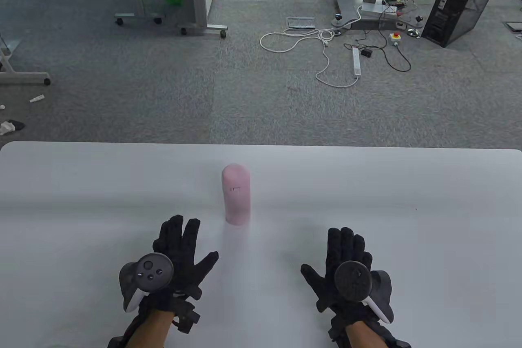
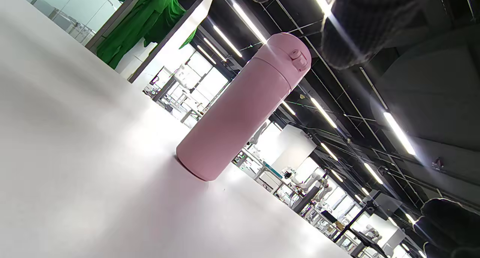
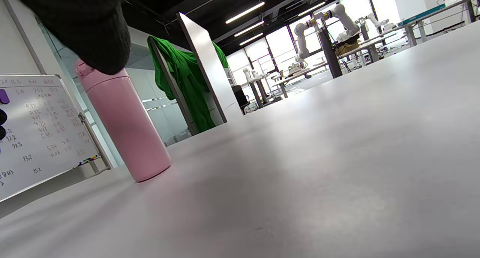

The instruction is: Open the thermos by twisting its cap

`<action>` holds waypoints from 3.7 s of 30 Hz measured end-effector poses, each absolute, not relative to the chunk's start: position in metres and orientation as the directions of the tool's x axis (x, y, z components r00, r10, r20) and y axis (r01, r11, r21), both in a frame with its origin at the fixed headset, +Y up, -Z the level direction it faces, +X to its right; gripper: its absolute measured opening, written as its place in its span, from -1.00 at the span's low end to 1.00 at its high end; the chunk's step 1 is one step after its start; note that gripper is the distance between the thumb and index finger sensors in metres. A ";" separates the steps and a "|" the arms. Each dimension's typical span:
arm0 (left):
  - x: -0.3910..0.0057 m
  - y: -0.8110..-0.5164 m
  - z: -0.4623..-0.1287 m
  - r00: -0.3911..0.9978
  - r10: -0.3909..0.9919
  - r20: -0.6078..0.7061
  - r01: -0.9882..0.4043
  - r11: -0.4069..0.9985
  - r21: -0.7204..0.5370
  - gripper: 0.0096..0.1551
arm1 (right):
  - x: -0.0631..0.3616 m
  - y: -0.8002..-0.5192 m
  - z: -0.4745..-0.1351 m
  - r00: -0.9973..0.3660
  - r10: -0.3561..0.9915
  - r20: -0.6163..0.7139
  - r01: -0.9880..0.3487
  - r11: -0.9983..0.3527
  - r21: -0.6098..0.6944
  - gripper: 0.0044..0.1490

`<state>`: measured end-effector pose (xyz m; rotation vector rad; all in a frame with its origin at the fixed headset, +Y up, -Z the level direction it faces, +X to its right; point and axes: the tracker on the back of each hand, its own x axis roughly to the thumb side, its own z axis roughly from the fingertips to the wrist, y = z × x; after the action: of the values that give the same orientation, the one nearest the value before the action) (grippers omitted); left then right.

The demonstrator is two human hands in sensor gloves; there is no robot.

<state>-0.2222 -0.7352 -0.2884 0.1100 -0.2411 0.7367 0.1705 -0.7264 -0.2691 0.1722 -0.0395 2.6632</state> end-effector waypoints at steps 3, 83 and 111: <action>-0.222 -0.739 -0.289 0.710 0.660 0.247 -0.680 0.733 -0.001 0.08 | 0.169 -0.726 -0.268 -0.873 0.467 0.142 -0.473 -0.881 -0.013 0.35; -0.166 -0.764 -0.445 0.314 0.949 -0.001 -0.942 0.312 -0.123 0.30 | 0.209 -0.697 -0.263 -0.787 0.604 0.127 -0.617 -0.768 -0.170 0.36; -0.153 -0.737 -0.413 0.310 0.948 0.072 -0.928 0.318 -0.194 0.29 | 0.203 -0.700 -0.265 -0.773 0.620 0.138 -0.634 -0.763 -0.125 0.35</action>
<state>-0.1525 -0.7371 -0.4135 -0.1241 -0.1842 1.2433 0.2031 -0.7003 -0.2654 0.1153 -0.2145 2.4478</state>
